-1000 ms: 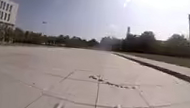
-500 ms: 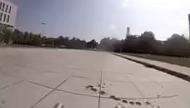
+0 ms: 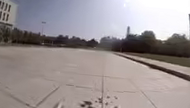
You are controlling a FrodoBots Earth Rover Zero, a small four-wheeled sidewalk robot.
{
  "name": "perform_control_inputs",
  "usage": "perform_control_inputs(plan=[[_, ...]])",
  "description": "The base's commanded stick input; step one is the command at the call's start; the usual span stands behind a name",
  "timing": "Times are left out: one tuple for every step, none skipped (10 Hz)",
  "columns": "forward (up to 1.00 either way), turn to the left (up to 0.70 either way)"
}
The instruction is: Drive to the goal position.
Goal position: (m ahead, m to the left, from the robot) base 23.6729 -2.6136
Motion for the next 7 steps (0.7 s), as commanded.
perform_control_inputs(plan=[[1.0, 0.0], [1.0, 0.0], [1.0, 0.0], [1.0, 0.0], [1.0, 0.0], [1.0, 0.0], [1.0, 0.0]])
